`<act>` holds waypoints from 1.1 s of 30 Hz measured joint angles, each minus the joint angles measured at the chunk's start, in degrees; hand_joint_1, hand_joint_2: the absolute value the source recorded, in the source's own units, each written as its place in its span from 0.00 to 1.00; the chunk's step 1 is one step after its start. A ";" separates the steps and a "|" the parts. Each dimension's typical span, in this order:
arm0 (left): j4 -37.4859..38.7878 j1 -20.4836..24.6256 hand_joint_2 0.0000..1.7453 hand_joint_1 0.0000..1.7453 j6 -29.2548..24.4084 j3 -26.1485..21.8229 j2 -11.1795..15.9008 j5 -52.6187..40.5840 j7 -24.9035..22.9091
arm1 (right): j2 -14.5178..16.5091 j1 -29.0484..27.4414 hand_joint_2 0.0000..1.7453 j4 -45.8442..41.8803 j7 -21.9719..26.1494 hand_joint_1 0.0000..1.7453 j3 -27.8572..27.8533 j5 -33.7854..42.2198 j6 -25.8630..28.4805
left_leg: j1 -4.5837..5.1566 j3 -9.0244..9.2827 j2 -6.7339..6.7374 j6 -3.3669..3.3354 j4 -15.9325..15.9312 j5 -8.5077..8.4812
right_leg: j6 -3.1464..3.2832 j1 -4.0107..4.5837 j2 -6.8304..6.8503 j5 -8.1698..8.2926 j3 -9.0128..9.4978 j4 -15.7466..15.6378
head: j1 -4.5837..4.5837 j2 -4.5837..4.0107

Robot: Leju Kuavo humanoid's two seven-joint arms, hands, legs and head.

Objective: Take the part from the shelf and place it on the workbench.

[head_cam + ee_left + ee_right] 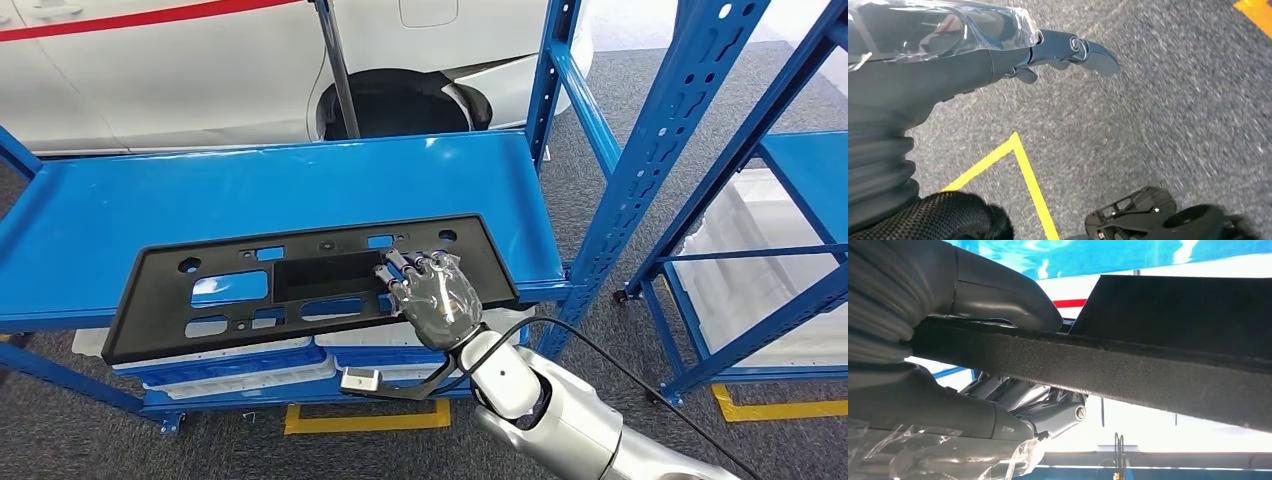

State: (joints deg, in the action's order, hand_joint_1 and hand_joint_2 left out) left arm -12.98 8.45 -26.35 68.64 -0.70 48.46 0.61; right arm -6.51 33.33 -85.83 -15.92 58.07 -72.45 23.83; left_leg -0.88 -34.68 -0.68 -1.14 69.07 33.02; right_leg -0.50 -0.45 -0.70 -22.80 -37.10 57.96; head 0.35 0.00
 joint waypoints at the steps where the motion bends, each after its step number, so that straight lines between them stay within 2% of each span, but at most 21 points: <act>1: 0.00 0.07 1.00 0.00 0.00 0.01 0.02 -0.08 -0.01 | -0.02 0.02 1.00 -0.03 -0.01 1.00 -0.03 0.03 -0.03 | 0.55 2.50 0.01 -0.98 -4.23 -1.53 | 0.12 0.24 -0.03 0.29 -0.20 0.00 | -0.02 0.00; 2: -0.01 0.14 1.00 0.00 -0.01 0.02 0.00 -0.19 -0.02 | -0.04 0.04 1.00 -0.10 -0.04 1.00 -0.08 0.06 -0.04 | 1.03 4.76 0.17 -1.71 -8.13 -2.83 | 0.14 0.48 -0.05 0.58 -0.35 -0.05 | -0.04 0.00; 4: -0.02 0.22 1.00 0.00 -0.02 0.04 -0.10 -0.42 -0.07 | -0.19 0.10 1.00 -0.27 -0.08 1.00 -0.15 0.16 -0.06 | 1.85 7.13 0.32 -2.15 -12.71 -4.44 | -0.04 0.45 -0.06 1.19 -0.48 -0.15 | -0.07 0.00; 7: -0.02 0.15 1.00 0.00 -0.02 0.05 -0.32 -0.66 -0.20 | -0.46 0.13 1.00 -0.65 -0.31 1.00 -0.25 0.82 -0.28 | 2.02 6.68 0.42 -1.74 -13.81 -5.72 | -0.91 0.27 -0.07 1.91 -0.85 -0.38 | -0.02 0.00; 9: -0.02 0.17 1.00 0.00 0.00 0.05 -0.44 -0.80 -0.24 | -0.70 0.13 1.00 -0.86 -0.48 1.00 -0.41 1.40 -0.38 | 1.47 5.88 0.56 -2.02 -14.38 -7.07 | -1.52 0.30 -0.05 -0.79 -1.88 1.77 | -0.09 0.00; 11: -0.02 0.21 1.00 0.00 0.02 0.05 -0.50 -0.89 -0.24 | -0.94 0.08 1.00 -0.93 -0.53 1.00 -0.54 2.09 -0.41 | 1.09 4.70 0.64 -2.25 -14.47 -8.18 | -2.08 0.07 0.04 -6.26 -3.74 8.14 | -0.14 0.00; 12: -0.02 0.21 1.00 0.00 0.03 0.05 -0.51 -0.90 -0.26 | -1.06 0.02 1.00 -0.95 -0.55 1.00 -0.56 2.48 -0.43 | 0.92 4.08 0.66 -2.19 -14.46 -8.68 | -2.39 -0.10 0.06 -8.27 -4.57 11.85 | -0.14 0.00; 13: -0.02 0.22 1.00 0.00 0.05 0.05 -0.52 -0.91 -0.31 | -1.19 -0.06 1.00 -0.95 -0.55 1.00 -0.57 2.78 -0.44 | 0.74 3.46 0.67 -1.97 -14.42 -9.14 | -2.72 -0.29 0.09 -9.03 -4.83 14.49 | -0.13 0.00; 14: -0.02 0.22 1.00 0.00 0.07 0.05 -0.52 -0.92 -0.38 | -1.32 -0.13 1.00 -0.95 -0.54 1.00 -0.58 3.02 -0.45 | 0.52 2.87 0.68 -1.68 -14.36 -9.57 | -3.07 -0.54 0.14 -8.60 -4.19 15.33 | -0.13 0.00; 15: -0.02 0.22 1.00 0.00 0.08 0.05 -0.52 -0.92 -0.45 | -1.43 -0.19 1.00 -0.95 -0.54 1.00 -0.60 3.21 -0.45 | 0.24 2.33 0.68 -1.32 -14.27 -9.95 | -3.44 -0.84 0.22 -7.31 -2.50 13.99 | -0.13 0.00; 16: -0.02 0.25 1.00 0.00 0.08 0.05 -0.52 -0.92 -0.51 | -1.51 -0.22 1.00 -0.95 -0.54 1.00 -0.63 3.31 -0.46 | -0.04 1.86 0.68 -0.94 -14.09 -10.25 | -3.89 -1.20 0.32 -5.84 0.12 10.77 | -0.13 0.00; 18: -0.01 0.35 1.00 0.00 0.08 0.04 -0.42 -0.92 -0.56 | -1.58 -0.20 1.00 -1.03 -0.54 1.00 -0.74 3.40 -0.46 | -0.24 0.94 0.62 -0.16 -13.44 -10.64 | -4.57 -1.61 0.32 -4.81 5.31 3.25 | -0.21 0.00; 20: 0.00 0.43 1.00 0.00 0.07 0.03 -0.32 -0.92 -0.61 | -1.62 -0.22 1.00 -1.16 -0.51 1.00 -0.90 3.41 -0.46 | -0.08 0.22 0.53 0.61 -12.91 -11.19 | -4.17 -1.55 0.19 -5.29 6.97 -0.11 | -0.27 0.00; 22: 0.00 0.40 1.00 0.00 0.06 0.03 -0.32 -0.91 -0.71 | -1.66 -0.28 1.00 -1.25 -0.47 1.00 -1.03 3.44 -0.46 | -0.20 -0.25 0.51 1.21 -12.77 -11.73 | -2.92 -1.43 0.23 -4.90 6.22 -0.16 | -0.25 -0.01; 23: 0.00 0.39 1.00 0.00 0.05 0.03 -0.31 -0.91 -0.80 | -1.67 -0.28 1.00 -1.28 -0.45 1.00 -1.10 3.46 -0.47 | -0.33 -0.68 0.54 1.42 -12.19 -11.13 | -2.26 -1.39 0.27 -4.53 5.78 -0.12 | -0.23 -0.01; 25: 0.00 0.44 1.00 0.00 0.05 0.03 -0.29 -0.94 -0.96 | -1.69 -0.27 1.00 -1.37 -0.45 1.00 -1.33 3.58 -0.47 | -0.44 -2.46 0.57 1.72 -7.64 -7.21 | -1.01 -1.35 0.37 -3.66 4.73 -0.17 | -0.21 -0.01; 27: 0.00 0.51 1.00 0.00 0.06 0.03 -0.29 -1.02 -0.99 | -1.73 -0.28 1.00 -1.43 -0.45 1.00 -1.48 3.86 -0.47 | -0.35 -4.85 0.56 1.85 0.26 -2.22 | -0.33 -1.05 0.41 -2.76 3.57 -0.15 | -0.17 0.00; 28: 0.00 0.54 1.00 0.00 0.07 0.03 -0.29 -1.07 -0.99 | -1.77 -0.29 1.00 -1.43 -0.45 1.00 -1.49 3.99 -0.48 | -0.28 -5.44 0.56 1.77 3.25 -0.94 | -0.20 -0.84 0.42 -2.31 2.99 -0.14 | -0.16 0.00; 29: 0.00 0.55 1.00 0.00 0.08 0.03 -0.30 -1.11 -1.01 | -1.81 -0.29 1.00 -1.43 -0.45 1.00 -1.51 4.10 -0.48 | -0.15 -5.13 0.56 1.51 4.40 -0.82 | -0.09 -0.61 0.42 -1.86 2.42 -0.14 | -0.15 0.00; 30: 0.00 0.57 1.00 0.00 0.09 0.04 -0.30 -1.16 -1.02 | -1.86 -0.29 1.00 -1.43 -0.43 1.00 -1.55 4.15 -0.49 | 0.08 -3.76 0.55 1.06 3.37 -1.69 | -0.02 -0.39 0.40 -1.40 1.88 -0.14 | -0.15 0.00; 33: 0.00 0.64 1.00 0.00 0.15 0.06 -0.14 -1.41 -1.03 | -1.91 -0.25 1.00 -1.65 -0.19 1.00 -1.67 4.39 -0.52 | 1.30 4.18 0.57 -1.26 -8.32 -4.76 | -0.07 0.07 0.37 -0.05 0.63 -0.17 | -0.20 0.00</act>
State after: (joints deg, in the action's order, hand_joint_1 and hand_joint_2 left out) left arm -12.98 9.10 -26.21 68.70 -0.84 47.05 -0.42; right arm -8.41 33.08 -87.48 -16.11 56.41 -68.06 23.31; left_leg 0.42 -30.49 -0.11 -2.41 60.75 28.26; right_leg -0.57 -0.38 -0.33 -22.86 -36.46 57.79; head 0.15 0.00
